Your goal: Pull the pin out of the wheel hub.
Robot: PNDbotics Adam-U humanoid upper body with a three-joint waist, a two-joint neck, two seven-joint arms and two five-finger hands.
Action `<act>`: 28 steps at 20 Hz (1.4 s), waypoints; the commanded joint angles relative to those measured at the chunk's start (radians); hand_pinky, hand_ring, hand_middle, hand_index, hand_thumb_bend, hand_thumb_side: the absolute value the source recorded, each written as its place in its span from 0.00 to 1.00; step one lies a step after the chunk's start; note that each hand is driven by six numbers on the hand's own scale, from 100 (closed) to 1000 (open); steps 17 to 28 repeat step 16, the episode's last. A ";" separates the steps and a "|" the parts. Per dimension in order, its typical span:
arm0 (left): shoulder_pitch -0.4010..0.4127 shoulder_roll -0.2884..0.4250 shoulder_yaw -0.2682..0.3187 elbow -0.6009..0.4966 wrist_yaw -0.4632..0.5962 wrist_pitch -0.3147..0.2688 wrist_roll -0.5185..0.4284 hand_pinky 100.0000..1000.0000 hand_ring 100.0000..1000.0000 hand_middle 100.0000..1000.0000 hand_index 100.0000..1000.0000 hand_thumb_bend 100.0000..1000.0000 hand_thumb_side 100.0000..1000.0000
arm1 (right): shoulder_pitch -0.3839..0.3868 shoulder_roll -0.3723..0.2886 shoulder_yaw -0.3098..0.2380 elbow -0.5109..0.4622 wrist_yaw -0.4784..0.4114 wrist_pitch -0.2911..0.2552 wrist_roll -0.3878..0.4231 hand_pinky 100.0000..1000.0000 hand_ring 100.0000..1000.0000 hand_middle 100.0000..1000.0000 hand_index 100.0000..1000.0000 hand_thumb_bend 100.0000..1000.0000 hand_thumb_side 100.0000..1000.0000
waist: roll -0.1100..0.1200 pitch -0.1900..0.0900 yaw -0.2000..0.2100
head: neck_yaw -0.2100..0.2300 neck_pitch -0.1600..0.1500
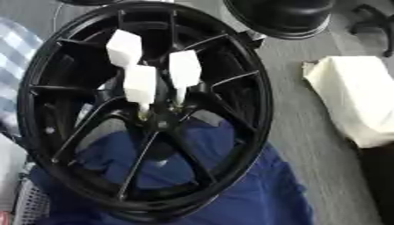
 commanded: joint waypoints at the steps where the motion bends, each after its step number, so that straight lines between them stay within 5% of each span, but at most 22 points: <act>1: 0.001 0.014 0.019 -0.017 -0.006 -0.002 0.007 0.83 0.68 0.70 0.73 0.09 0.69 | 0.008 -0.014 -0.025 -0.024 0.086 -0.193 0.167 0.98 1.00 0.99 0.97 0.58 0.19 | 0.002 -0.022 -0.003 | -0.002 0.008; 3: 0.002 0.013 0.018 -0.017 -0.006 -0.002 0.007 0.83 0.68 0.70 0.73 0.09 0.69 | 0.006 -0.005 -0.029 -0.034 0.081 -0.193 0.138 0.96 1.00 0.94 0.95 0.50 0.24 | 0.003 -0.022 -0.003 | -0.003 0.012; 8: -0.010 0.014 0.012 -0.017 -0.002 -0.003 0.003 0.83 0.68 0.70 0.73 0.09 0.69 | -0.037 0.012 -0.029 -0.114 -0.142 -0.203 0.033 0.86 0.82 0.74 0.82 0.00 0.20 | 0.008 -0.022 0.006 | -0.005 0.011; 12: -0.030 0.015 0.000 -0.017 0.006 -0.002 -0.009 0.83 0.68 0.70 0.73 0.09 0.69 | -0.073 0.009 0.027 -0.243 -0.365 -0.154 -0.025 0.84 0.78 0.67 0.77 0.00 0.34 | 0.009 -0.022 0.023 | 0.004 0.001; 16: -0.063 0.017 -0.023 -0.017 0.015 0.002 -0.031 0.83 0.68 0.70 0.73 0.09 0.69 | -0.135 0.006 0.134 -0.356 -0.518 -0.014 -0.065 0.82 0.74 0.61 0.75 0.00 0.42 | 0.009 -0.024 0.051 | -0.003 -0.003; 28: -0.063 0.017 -0.023 -0.017 0.015 0.002 -0.031 0.83 0.68 0.70 0.73 0.09 0.69 | -0.135 0.006 0.134 -0.356 -0.518 -0.014 -0.065 0.82 0.74 0.61 0.75 0.00 0.42 | 0.009 -0.024 0.051 | -0.003 -0.003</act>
